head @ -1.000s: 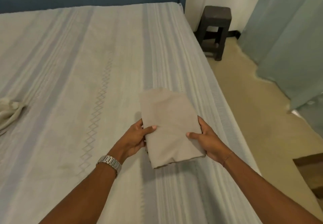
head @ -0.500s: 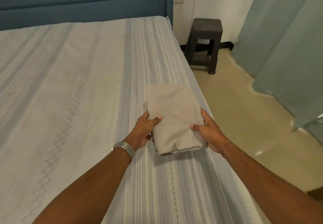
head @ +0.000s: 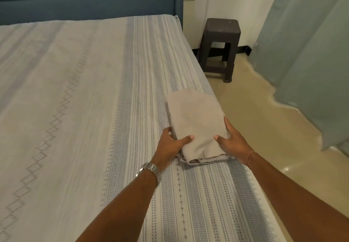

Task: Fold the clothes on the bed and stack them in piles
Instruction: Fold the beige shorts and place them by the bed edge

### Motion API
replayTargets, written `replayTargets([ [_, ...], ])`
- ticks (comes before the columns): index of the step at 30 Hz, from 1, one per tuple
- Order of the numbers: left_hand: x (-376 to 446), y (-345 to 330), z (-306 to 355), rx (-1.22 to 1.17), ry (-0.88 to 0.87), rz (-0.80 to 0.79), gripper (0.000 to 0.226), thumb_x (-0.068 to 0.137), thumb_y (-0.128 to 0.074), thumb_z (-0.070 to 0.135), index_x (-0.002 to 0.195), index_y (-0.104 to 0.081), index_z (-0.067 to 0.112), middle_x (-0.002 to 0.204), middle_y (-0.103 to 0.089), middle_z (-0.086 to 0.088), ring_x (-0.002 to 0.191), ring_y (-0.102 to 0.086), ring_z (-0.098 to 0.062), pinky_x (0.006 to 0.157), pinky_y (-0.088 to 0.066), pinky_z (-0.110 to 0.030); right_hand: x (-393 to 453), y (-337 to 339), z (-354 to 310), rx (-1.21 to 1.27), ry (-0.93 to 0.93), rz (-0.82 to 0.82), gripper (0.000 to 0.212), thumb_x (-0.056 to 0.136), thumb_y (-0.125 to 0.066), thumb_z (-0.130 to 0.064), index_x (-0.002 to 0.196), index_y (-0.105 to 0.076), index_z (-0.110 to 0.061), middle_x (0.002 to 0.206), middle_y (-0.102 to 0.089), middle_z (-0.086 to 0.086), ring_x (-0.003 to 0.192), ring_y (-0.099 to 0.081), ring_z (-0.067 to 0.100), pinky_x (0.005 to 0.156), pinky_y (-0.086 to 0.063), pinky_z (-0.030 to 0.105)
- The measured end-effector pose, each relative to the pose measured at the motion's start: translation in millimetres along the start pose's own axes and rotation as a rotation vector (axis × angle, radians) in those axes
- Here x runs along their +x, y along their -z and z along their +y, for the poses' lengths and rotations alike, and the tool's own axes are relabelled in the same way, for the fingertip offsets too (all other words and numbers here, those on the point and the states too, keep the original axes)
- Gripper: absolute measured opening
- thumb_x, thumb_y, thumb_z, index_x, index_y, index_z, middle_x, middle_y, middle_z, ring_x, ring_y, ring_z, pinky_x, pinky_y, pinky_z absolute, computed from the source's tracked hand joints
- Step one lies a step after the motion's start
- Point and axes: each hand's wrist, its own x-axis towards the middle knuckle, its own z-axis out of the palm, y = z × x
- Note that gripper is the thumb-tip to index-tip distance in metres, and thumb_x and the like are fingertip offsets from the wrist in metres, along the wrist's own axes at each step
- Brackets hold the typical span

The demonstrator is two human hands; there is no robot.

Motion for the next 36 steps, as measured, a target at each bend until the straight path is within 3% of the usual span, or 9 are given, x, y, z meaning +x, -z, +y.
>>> replayTargets([
  [4,-6.7,1.1,-17.4,-0.003,-0.067,0.028,0.064,0.075,-0.090,0.030,0.126,-0.054,0.020,0.119,-0.071,-0.001,0.104,-0.071,-0.016,0.091,-0.060,-0.040,-3.2,-7.4,1.7,-0.272,0.034,0.012,0.082,0.103,-0.057,-0.028,0.163,-0.003,-0.037,0.149,-0.042,0.007,0.133,-0.047,0.026,0.114,-0.037,0.036],
  [8,-23.1,-5.0,-4.8,0.276,-0.096,0.204,0.051,0.085,-0.078,0.047,0.115,-0.061,0.009,0.108,-0.069,-0.003,0.096,-0.068,-0.018,0.082,-0.057,-0.032,-25.3,-27.7,-13.1,-0.815,-0.015,0.112,0.056,0.108,-0.031,-0.045,0.161,-0.017,-0.034,0.155,-0.025,0.026,0.136,-0.034,0.045,0.112,-0.035,0.049],
  [10,-32.4,-0.8,-2.2,0.338,-0.063,0.195,0.051,0.089,-0.072,0.050,0.116,-0.061,0.009,0.104,-0.066,0.000,0.096,-0.066,-0.018,0.081,-0.053,-0.029,-41.7,-40.2,-19.8,-0.988,-0.029,0.127,0.059,0.107,-0.021,-0.053,0.161,-0.015,-0.033,0.165,-0.008,0.026,0.149,-0.014,0.047,0.119,-0.020,0.058],
  [14,-73.1,27.8,-7.2,0.336,-0.028,0.067,0.062,0.088,-0.072,0.051,0.129,-0.058,0.007,0.107,-0.070,0.001,0.104,-0.068,-0.019,0.095,-0.055,-0.037,-81.6,-62.0,-27.7,-1.006,0.042,-0.063,0.063,0.105,-0.013,-0.060,0.162,-0.008,-0.034,0.170,0.000,0.017,0.155,0.002,0.043,0.122,0.000,0.063],
  [16,-99.8,47.1,-5.7,0.473,-0.078,0.068,0.066,0.093,-0.070,0.042,0.145,-0.045,0.009,0.130,-0.061,-0.005,0.121,-0.059,-0.023,0.098,-0.047,-0.031,-102.5,-67.0,-38.0,-1.013,0.122,-0.089,0.066,0.104,-0.017,-0.063,0.163,-0.008,-0.034,0.170,-0.006,0.014,0.155,-0.005,0.039,0.122,-0.002,0.061],
  [19,-142.6,88.7,1.0,0.841,-0.255,0.126,0.086,0.092,-0.069,0.047,0.158,-0.027,0.011,0.155,-0.042,-0.011,0.141,-0.040,-0.031,0.113,-0.037,-0.041,-134.1,-77.6,-64.3,-1.002,0.211,-0.059,0.069,0.102,-0.022,-0.066,0.162,-0.009,-0.034,0.170,-0.007,0.013,0.155,-0.008,0.037,0.123,-0.003,0.058],
  [23,-217.1,149.2,14.5,1.140,-0.324,0.154,0.094,0.086,-0.069,0.056,0.158,-0.026,0.013,0.157,-0.038,-0.010,0.143,-0.035,-0.037,0.112,-0.036,-0.056,-208.5,-118.7,-106.0,-0.937,0.233,-0.075,0.071,0.103,-0.024,-0.063,0.163,-0.011,-0.027,0.169,-0.008,0.015,0.155,-0.009,0.038,0.124,-0.009,0.058],
  [28,-318.1,209.8,41.3,1.363,-0.290,0.096,0.095,0.088,-0.063,0.061,0.159,-0.017,0.016,0.165,-0.023,-0.009,0.151,-0.019,-0.036,0.119,-0.024,-0.056,-311.4,-178.1,-162.5,-0.902,0.252,-0.141,0.071,0.105,-0.033,-0.057,0.163,-0.011,-0.025,0.170,-0.003,0.014,0.155,-0.007,0.038,0.124,-0.008,0.057],
  [36,-465.3,349.2,41.9,1.419,-0.196,0.138,0.098,0.090,-0.063,0.058,0.161,-0.010,0.017,0.167,-0.014,-0.011,0.154,-0.004,-0.039,0.123,-0.012,-0.058,-412.3,-274.8,-254.9,-0.990,0.384,-0.174,0.078,0.102,-0.049,-0.052,0.163,-0.010,-0.023,0.169,-0.005,0.017,0.154,-0.012,0.040,0.124,-0.013,0.057],
])
